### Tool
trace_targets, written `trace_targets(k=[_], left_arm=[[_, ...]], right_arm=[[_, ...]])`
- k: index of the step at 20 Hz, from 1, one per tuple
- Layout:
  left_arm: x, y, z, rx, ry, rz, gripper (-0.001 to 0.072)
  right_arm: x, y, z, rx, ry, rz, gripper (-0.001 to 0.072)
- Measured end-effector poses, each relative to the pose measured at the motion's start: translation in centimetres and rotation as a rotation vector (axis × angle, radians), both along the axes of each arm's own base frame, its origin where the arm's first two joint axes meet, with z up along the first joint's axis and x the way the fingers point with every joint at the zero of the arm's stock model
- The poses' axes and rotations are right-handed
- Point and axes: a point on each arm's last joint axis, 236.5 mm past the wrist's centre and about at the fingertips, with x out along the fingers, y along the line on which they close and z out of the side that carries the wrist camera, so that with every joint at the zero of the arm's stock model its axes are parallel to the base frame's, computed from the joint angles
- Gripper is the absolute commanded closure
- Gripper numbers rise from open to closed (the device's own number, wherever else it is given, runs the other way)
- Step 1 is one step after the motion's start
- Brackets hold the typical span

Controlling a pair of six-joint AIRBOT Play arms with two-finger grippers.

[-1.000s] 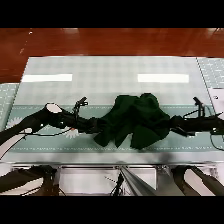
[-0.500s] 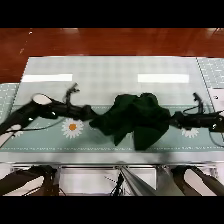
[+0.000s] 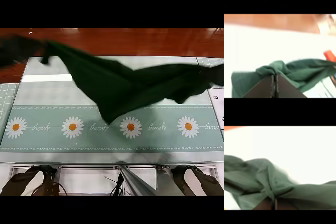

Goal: Fold the shirts.

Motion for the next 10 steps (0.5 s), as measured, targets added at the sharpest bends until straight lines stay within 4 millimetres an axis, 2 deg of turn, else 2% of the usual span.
trace_targets(k=[2,5,8,10], left_arm=[[-1.7,1.2,6.2,0.029,-0.157,0.051,0.0687],[-5.0,1.5,13.6,0.071,-0.351,0.085,0.0686],[-8.3,1.0,18.7,0.101,-0.492,0.097,0.0687],[-9.7,0.6,20.2,0.116,-0.532,0.096,0.0686]], right_arm=[[-0.5,0.4,4.2,-0.008,-0.087,-0.01,0.0683],[-1.9,1.8,9.4,0.008,-0.178,0.0,0.0683],[-4.0,3.6,12.7,0.016,-0.217,0.05,0.0683],[-5.5,4.6,13.6,0.005,-0.213,0.085,0.0683]])
